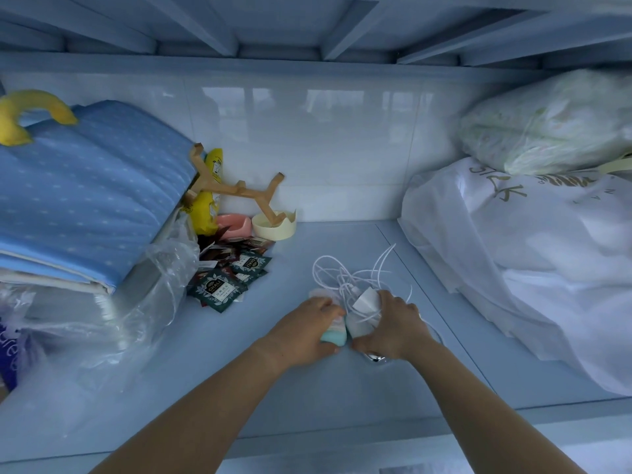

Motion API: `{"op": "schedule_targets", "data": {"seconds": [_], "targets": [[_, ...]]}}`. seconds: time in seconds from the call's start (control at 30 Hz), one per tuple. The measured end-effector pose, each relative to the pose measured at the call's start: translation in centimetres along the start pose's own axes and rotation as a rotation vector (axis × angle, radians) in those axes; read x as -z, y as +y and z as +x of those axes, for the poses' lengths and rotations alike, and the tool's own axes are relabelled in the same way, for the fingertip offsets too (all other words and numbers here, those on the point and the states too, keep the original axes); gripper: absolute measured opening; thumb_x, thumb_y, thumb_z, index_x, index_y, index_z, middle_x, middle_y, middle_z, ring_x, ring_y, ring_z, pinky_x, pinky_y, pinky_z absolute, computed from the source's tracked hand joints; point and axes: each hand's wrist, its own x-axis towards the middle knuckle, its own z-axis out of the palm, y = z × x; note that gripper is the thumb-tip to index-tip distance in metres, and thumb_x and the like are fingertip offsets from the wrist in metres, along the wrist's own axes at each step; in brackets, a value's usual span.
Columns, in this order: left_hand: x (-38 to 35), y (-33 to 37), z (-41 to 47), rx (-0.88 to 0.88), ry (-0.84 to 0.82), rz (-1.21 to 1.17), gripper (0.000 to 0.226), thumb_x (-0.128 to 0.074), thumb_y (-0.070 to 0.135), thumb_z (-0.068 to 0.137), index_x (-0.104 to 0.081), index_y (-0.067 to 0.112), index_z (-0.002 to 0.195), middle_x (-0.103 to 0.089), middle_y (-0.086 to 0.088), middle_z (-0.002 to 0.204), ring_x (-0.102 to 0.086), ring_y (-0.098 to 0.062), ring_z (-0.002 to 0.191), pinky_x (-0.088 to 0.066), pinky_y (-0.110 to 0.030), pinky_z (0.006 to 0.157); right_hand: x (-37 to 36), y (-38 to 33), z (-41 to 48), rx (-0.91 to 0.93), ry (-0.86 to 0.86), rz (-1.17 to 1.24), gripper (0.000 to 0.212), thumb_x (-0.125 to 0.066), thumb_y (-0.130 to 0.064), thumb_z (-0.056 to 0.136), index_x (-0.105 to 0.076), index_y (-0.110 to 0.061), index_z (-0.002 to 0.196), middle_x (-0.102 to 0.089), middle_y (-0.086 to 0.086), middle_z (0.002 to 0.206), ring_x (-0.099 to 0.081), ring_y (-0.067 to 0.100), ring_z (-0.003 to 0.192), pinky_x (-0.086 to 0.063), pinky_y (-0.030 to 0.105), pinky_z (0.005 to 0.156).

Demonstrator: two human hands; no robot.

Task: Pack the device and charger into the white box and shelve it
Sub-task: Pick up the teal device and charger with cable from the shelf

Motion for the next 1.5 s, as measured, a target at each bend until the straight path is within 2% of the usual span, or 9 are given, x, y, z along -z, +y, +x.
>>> {"op": "schedule_targets", "data": {"seconds": [0.3,0.47,0.6,0.83,0.97,1.1,1.27,1.37,1.5], "targets": [[-0.5,-0.4,0.3,0.066,-0.056,0.130,0.060,-0.048,0.028,0.093,-0.018,0.017,0.144,-0.015,-0.008,0.154,-0.011,-0.025,0.142,-0.029,-0.043,0.110,-0.8,-0.1,1.2,0.010,0.178,-0.043,0.089,-0.063,-0.071,0.054,-0.036,-0.026,0.126,-0.054,0.002,0.119,-0.043,0.027,0.110,-0.038,0.039,0.084],[-0.6,-0.9,0.5,0.084,0.001,0.134,0.063,-0.053,0.042,0.087,-0.027,0.022,0.141,-0.019,-0.002,0.152,-0.007,-0.020,0.143,-0.037,-0.043,0.105,-0.5,-0.3,1.9,0.061,0.145,-0.214,0.090,-0.055,-0.075,0.058,-0.032,-0.022,0.126,-0.049,0.004,0.124,-0.038,0.028,0.114,-0.031,0.042,0.089],[-0.8,-0.8,1.0,0.127,-0.005,0.105,0.079,-0.059,0.060,0.077,-0.027,0.027,0.141,-0.015,0.000,0.154,-0.004,-0.020,0.144,-0.037,-0.048,0.105,0.1,-0.1,2.3,0.095,0.024,-0.222,0.102,-0.064,-0.071,0.050,-0.025,-0.022,0.132,-0.045,0.003,0.126,-0.036,0.028,0.118,-0.029,0.041,0.093],[-1.1,-0.8,1.9,0.110,-0.033,0.152,0.070,-0.055,0.051,0.085,-0.028,0.021,0.142,-0.020,-0.006,0.153,-0.013,-0.023,0.141,-0.032,-0.043,0.109,0.5,0.9,2.7,0.183,-0.015,-0.029,0.093,-0.073,-0.052,0.053,-0.028,-0.028,0.131,-0.053,0.000,0.116,-0.042,0.025,0.110,-0.041,0.036,0.083],[-1.1,-0.5,2.3,0.073,-0.011,0.206,0.055,-0.049,0.035,0.089,-0.032,0.018,0.139,-0.029,-0.006,0.146,-0.023,-0.024,0.134,-0.036,-0.042,0.104,0.6,0.7,3.1,0.139,-0.056,-0.066,0.095,-0.070,-0.052,0.056,-0.022,-0.026,0.134,-0.051,0.002,0.118,-0.041,0.027,0.113,-0.041,0.038,0.087],[-1.2,-0.1,2.4,0.081,0.048,0.212,0.049,-0.047,0.027,0.088,-0.038,0.016,0.135,-0.033,-0.005,0.142,-0.026,-0.024,0.131,-0.033,-0.038,0.105,0.1,0.0,3.0,0.089,-0.024,-0.139,0.090,-0.065,-0.051,0.062,-0.019,-0.021,0.134,-0.049,0.005,0.124,-0.041,0.028,0.117,-0.037,0.042,0.091],[-1.9,-0.2,2.3,0.179,0.046,0.173,0.052,-0.047,0.035,0.090,-0.035,0.020,0.138,-0.024,-0.003,0.150,-0.015,-0.021,0.139,-0.035,-0.041,0.105,-0.2,-0.3,3.2,0.141,0.043,-0.250,0.095,-0.059,-0.058,0.067,-0.011,-0.020,0.139,-0.048,0.005,0.131,-0.039,0.029,0.122,-0.028,0.048,0.095],[-2.0,-0.3,2.4,0.260,0.009,0.111,0.060,-0.050,0.047,0.089,-0.031,0.024,0.141,-0.016,-0.003,0.155,-0.007,-0.022,0.143,-0.026,-0.045,0.111,-0.1,0.2,3.5,0.174,0.046,-0.234,0.101,-0.057,-0.070,0.063,-0.012,-0.024,0.140,-0.047,0.001,0.132,-0.040,0.028,0.121,-0.023,0.050,0.095],[-1.9,0.2,2.8,0.305,0.039,0.109,0.066,-0.058,0.053,0.082,-0.038,0.025,0.138,-0.016,-0.007,0.154,-0.007,-0.025,0.142,-0.025,-0.042,0.112,0.0,0.4,3.7,0.161,-0.011,-0.106,0.102,-0.062,-0.069,0.060,-0.011,-0.031,0.139,-0.042,-0.002,0.138,-0.034,0.028,0.123,-0.030,0.048,0.089]]}}
